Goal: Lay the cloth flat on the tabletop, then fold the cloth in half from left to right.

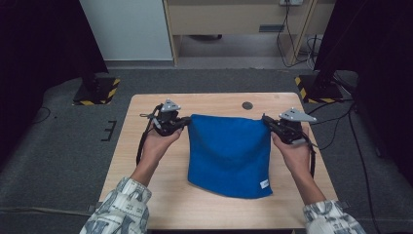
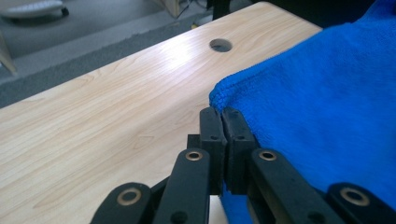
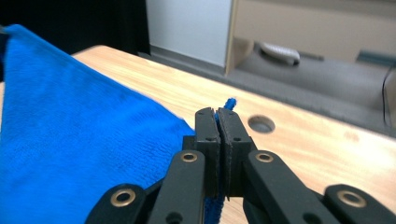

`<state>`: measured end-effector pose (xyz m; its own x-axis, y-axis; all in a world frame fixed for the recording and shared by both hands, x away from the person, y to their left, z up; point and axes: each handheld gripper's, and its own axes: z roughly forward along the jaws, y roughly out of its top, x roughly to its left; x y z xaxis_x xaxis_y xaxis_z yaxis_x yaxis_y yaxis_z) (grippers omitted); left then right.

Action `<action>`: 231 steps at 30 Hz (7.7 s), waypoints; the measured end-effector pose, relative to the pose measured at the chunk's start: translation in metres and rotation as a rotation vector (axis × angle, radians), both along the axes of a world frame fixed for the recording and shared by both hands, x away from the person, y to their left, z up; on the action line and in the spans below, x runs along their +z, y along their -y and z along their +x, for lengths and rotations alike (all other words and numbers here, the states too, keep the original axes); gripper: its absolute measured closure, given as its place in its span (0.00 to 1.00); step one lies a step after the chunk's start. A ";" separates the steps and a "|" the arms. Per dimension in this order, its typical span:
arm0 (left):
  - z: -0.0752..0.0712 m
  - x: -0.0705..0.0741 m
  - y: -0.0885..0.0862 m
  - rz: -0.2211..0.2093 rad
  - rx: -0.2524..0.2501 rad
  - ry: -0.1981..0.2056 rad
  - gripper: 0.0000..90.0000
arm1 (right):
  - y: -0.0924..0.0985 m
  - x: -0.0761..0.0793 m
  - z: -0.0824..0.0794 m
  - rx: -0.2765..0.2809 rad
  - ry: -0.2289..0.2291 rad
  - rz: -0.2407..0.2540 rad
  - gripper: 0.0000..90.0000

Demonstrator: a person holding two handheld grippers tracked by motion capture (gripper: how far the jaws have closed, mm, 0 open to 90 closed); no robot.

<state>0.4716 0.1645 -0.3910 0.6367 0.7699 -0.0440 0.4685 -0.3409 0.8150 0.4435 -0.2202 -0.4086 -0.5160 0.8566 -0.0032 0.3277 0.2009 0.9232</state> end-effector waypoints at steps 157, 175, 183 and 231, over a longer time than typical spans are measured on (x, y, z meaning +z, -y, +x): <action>0.045 -0.089 -0.034 0.021 0.067 -0.041 0.28 | -0.252 -0.110 -0.092 0.562 -0.271 -0.153 0.96; 0.051 -0.096 -0.046 0.028 0.084 -0.065 0.44 | -0.260 -0.114 -0.100 0.573 -0.269 -0.160 0.95; 0.053 -0.098 -0.050 0.035 0.098 -0.063 0.54 | -0.266 -0.118 -0.107 0.587 -0.279 -0.149 0.96; 0.066 -0.129 -0.050 0.089 0.096 -0.127 0.98 | -0.265 -0.117 -0.112 0.581 -0.275 -0.137 0.96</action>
<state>0.5377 0.2144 -0.5203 0.5533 0.8316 -0.0486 0.6000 -0.3574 0.7157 0.3311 0.0444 -0.5258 -0.8921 0.4393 0.1055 0.3508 0.5263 0.7746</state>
